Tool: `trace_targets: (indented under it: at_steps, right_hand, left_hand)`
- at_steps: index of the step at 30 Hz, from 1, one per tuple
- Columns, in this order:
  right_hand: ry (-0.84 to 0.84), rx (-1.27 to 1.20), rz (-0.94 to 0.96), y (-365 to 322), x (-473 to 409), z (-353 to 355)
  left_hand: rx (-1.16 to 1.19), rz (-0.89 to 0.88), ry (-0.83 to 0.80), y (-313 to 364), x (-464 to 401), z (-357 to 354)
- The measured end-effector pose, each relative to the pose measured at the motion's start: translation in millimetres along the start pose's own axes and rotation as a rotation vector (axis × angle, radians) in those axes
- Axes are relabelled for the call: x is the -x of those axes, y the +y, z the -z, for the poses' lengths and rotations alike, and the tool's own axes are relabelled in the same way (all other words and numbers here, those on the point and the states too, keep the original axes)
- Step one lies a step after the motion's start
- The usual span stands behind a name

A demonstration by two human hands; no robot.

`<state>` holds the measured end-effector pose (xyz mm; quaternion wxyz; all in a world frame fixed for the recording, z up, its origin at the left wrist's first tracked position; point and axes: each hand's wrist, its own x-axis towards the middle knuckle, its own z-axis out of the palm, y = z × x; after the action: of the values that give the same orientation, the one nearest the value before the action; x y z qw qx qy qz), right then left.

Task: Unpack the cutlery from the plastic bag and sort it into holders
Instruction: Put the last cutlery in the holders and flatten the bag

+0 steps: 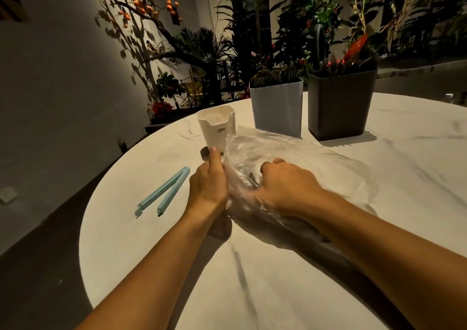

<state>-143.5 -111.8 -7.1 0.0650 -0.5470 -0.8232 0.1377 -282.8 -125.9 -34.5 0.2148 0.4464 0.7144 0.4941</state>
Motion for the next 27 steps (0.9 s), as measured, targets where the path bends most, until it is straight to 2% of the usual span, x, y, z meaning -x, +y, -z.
trace_targets:
  at_steps: [4, 9, 13, 15, 17, 19, 23, 27]
  right_hand:
    - [0.011, -0.013, 0.018, 0.9, -1.2, -3.4]
    - [0.013, -0.115, 0.029, 5.6, -6.3, -2.4]
    - [0.013, -0.217, 0.045, 17.4, -11.1, 2.2]
    - [-0.033, -0.352, 0.026, 22.1, -11.7, 6.5]
    - [-0.11, -0.472, 0.018, 25.5, -11.4, 10.4]
    - [-0.134, -0.489, -0.003, 26.4, -11.5, 11.1]
    - [-0.082, -0.607, -0.015, 31.0, -17.4, 6.5]
    - [-0.097, -0.483, -0.03, 32.3, -20.2, 12.0]
  left_hand:
    - [0.158, 0.009, -0.096, 0.0, 1.3, -6.8]
    - [-0.006, -0.133, -0.072, -3.3, -4.0, -10.3]
    - [-0.11, -0.278, -0.202, -10.7, -4.0, -7.0]
    - [-0.201, -0.347, -0.245, -13.0, -3.6, -7.4]
    - [-0.173, -0.368, -0.277, -11.6, 0.0, -8.6]
    - [-0.129, -0.371, -0.298, -9.9, 1.6, -9.3]
    - [-0.19, -0.429, -0.26, -10.6, 2.2, -9.7]
    - [-0.291, -0.407, -0.125, -13.2, -1.1, -8.1]
